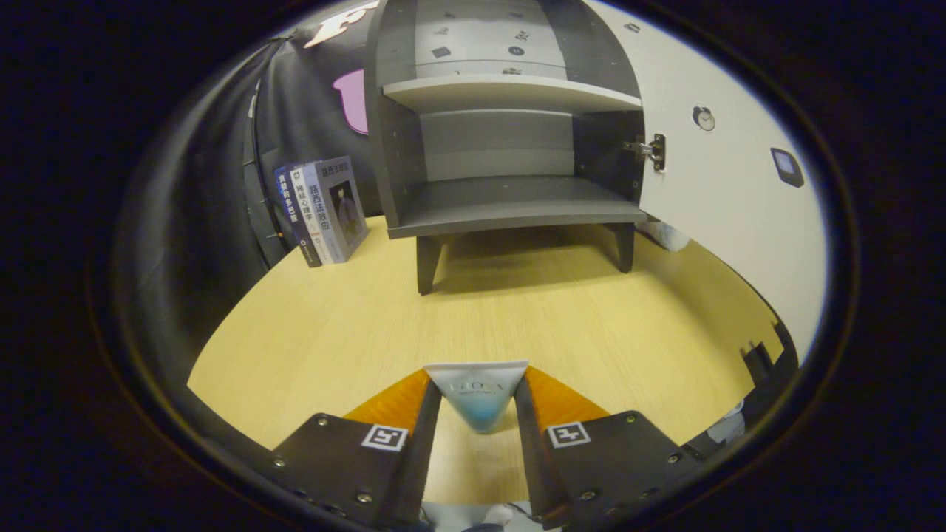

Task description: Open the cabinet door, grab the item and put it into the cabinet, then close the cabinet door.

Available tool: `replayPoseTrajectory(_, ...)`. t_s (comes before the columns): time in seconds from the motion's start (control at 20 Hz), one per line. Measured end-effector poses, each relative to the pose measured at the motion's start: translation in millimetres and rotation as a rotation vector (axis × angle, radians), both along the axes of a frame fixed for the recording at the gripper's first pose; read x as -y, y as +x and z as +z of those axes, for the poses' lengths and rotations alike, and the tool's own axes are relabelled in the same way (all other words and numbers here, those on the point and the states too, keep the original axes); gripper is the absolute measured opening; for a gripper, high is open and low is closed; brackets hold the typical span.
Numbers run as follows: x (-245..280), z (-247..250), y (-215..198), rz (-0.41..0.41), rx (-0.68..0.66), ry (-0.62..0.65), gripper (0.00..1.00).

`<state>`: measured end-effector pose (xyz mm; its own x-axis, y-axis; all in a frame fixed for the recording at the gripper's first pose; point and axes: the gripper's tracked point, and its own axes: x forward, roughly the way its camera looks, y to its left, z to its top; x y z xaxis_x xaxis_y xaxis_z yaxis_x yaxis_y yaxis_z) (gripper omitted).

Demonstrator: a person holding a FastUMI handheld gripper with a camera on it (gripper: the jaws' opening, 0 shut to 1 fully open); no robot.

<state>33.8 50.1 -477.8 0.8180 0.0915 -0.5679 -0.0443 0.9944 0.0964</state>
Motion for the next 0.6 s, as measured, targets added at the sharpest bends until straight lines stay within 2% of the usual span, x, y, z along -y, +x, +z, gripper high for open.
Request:
replayPoseTrajectory(0.2,5.7,41.1,2.6,0.014,0.025,0.001,0.54)
replayPoseTrajectory(0.6,25.1,204.0,53.9,0.083,0.102,0.007,0.54)
